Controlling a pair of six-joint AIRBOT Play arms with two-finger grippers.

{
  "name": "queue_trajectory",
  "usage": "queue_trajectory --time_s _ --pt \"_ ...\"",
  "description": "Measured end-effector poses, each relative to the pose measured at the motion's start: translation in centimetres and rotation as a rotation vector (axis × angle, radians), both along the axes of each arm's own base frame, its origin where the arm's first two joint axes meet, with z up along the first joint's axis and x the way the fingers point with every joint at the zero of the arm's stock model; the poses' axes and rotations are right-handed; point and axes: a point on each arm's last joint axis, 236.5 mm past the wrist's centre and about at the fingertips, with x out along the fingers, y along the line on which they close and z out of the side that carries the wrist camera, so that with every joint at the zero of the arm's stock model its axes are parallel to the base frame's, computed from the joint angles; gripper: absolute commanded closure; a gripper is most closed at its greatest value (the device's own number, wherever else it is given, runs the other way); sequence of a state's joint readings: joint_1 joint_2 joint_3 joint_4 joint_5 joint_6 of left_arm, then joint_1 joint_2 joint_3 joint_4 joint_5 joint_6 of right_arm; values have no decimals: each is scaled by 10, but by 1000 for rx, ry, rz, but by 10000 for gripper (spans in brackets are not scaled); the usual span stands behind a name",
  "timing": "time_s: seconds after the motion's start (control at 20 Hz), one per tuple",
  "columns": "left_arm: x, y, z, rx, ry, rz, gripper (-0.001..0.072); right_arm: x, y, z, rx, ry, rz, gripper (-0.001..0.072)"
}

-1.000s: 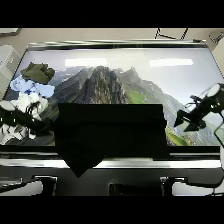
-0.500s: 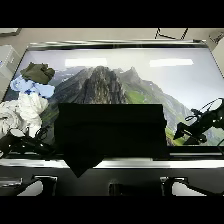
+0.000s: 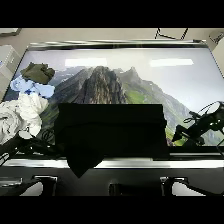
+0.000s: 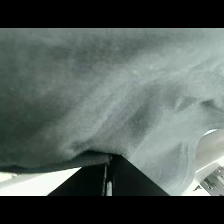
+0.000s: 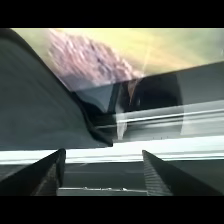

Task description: Fold the clothes and pants, and hang the long-sleeved shirts on hangers.

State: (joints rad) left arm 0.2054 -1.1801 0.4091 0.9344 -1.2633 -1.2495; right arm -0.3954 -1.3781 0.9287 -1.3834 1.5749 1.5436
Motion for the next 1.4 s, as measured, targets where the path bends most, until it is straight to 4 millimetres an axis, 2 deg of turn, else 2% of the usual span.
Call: queue_trajectory --time_s 0.2,0.3,0.35,0.4,0.45,0.5,0.65,0.75,0.85,0.95,1.05,1.15,1.25,1.4 --pt "-2 1 0 1 0 -17 685 -26 20 -25 66 39 5 138" --pt "-1 3 2 0 -3 -19 685 -31 32 -35 98 31 -13 183" --pt "0 4 2 1 -9 -19 685 -34 39 -36 123 34 -23 236" --pt "2 4 3 2 -14 -20 685 -36 46 -38 146 37 -38 376" --pt "4 5 5 3 -21 -20 685 -36 50 -40 159 30 -46 623" --pt "7 6 7 5 -32 -16 685 -33 54 -43 170 11 -59 675" --pt "23 13 17 14 -85 -2 686 -27 59 -43 192 -20 -62 677" --pt "43 21 32 21 -140 6 687 -6 51 -38 176 -84 -51 677" --pt "68 28 50 37 -214 6 688 16 51 -19 192 -130 -42 678" --pt "99 35 67 63 -294 4 688 49 48 -1 166 -216 -27 677" --pt "135 39 84 89 -372 10 687 92 47 16 121 -327 -13 677" --pt "170 42 97 105 -432 2 687 130 44 26 73 -401 -23 677" --pt "202 42 103 110 -469 -14 687 162 44 30 55 -446 -42 676" --pt "247 41 104 115 -495 -13 687 193 45 22 52 -458 -65 676"
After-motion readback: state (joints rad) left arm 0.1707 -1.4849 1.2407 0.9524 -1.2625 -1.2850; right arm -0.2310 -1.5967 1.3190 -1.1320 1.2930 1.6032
